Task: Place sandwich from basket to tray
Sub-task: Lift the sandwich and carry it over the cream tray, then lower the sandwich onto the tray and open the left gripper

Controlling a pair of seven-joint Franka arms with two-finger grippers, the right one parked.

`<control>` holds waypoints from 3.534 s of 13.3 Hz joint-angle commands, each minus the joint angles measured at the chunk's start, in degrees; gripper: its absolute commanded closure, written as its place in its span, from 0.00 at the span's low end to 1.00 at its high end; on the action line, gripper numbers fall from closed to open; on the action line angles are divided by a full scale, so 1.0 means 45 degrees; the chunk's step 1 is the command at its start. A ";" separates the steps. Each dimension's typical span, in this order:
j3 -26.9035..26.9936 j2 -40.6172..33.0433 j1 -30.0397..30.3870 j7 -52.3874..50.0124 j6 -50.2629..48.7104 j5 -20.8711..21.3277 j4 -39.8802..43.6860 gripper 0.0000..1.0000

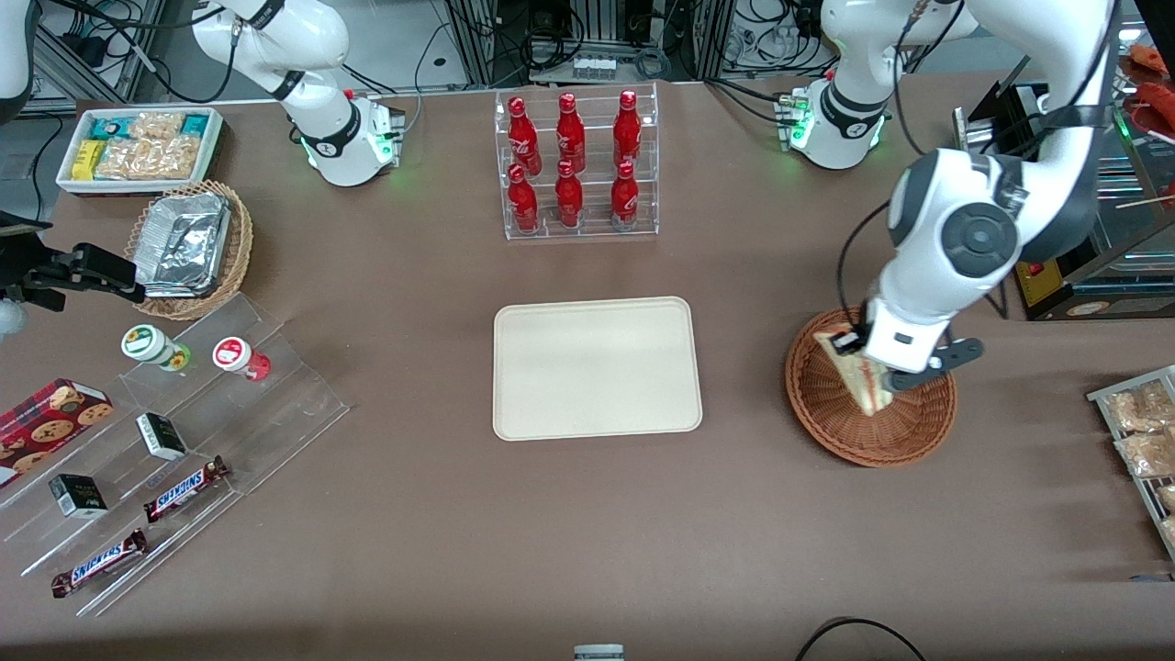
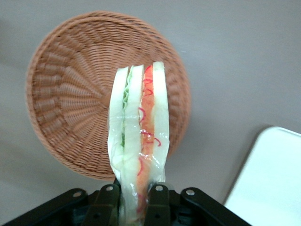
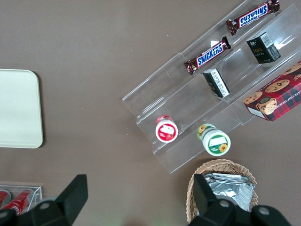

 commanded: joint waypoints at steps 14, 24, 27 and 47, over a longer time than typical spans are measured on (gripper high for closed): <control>-0.1923 0.5591 -0.4264 -0.1178 -0.0175 0.0291 0.5790 1.00; -0.1845 0.7937 -0.6026 -0.3249 -0.0175 0.2320 0.7904 1.00; -0.1845 0.8288 -0.6065 -0.3348 -0.0175 0.2771 0.7884 1.00; -0.1903 0.7764 -0.6123 -0.3739 -0.1282 0.3123 0.8839 0.00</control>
